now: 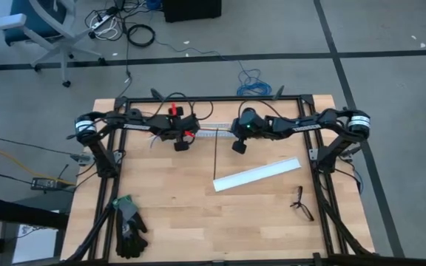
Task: Ziptie cables
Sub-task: Put the ziptied cables in the white cable duct
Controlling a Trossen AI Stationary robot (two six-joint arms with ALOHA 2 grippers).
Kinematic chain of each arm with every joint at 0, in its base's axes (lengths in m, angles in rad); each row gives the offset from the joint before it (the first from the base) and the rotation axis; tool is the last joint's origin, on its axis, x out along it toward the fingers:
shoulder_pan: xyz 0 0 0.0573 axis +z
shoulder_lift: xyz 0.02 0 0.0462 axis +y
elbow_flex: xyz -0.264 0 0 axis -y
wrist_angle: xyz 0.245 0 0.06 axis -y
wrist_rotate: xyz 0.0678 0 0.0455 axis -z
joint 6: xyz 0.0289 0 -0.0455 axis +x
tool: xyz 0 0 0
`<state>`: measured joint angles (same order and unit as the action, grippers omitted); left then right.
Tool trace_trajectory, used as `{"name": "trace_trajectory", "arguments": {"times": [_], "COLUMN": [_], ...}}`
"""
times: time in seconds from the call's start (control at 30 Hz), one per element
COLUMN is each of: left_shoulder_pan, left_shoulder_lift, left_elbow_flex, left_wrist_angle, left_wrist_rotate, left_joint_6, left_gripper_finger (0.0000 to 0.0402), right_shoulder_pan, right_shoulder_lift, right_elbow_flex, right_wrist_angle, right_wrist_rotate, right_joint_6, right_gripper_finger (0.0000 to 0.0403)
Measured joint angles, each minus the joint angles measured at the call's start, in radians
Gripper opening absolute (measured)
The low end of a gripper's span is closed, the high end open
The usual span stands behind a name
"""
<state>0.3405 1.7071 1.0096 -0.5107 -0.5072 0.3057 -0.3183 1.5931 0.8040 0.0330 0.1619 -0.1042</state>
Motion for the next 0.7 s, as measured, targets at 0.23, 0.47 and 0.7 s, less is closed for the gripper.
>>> {"name": "trace_trajectory", "arguments": {"times": [0.23, 0.47, 0.7], "left_shoulder_pan": [0.001, 0.001, 0.001], "left_shoulder_lift": [0.019, 0.022, 0.022], "left_elbow_flex": [0.0, 0.0, 0.0], "left_wrist_angle": [0.035, 0.043, 0.029], "left_wrist_rotate": [0.008, 0.052, 0.003], "left_joint_6": [-0.002, -0.003, -0.001], "left_gripper_finger": [0.003, 0.0058, 0.0118], "right_shoulder_pan": [-0.004, -0.019, -0.021], "right_shoulder_lift": [0.019, -0.001, -0.001], "right_elbow_flex": [-0.001, -0.002, -0.002], "right_wrist_angle": [-0.019, -0.036, -0.036], "right_wrist_rotate": [-0.004, -0.002, -0.006], "right_joint_6": [0.025, 0.025, 0.024], "right_gripper_finger": [0.0, 0.0011, 0.0015]}}
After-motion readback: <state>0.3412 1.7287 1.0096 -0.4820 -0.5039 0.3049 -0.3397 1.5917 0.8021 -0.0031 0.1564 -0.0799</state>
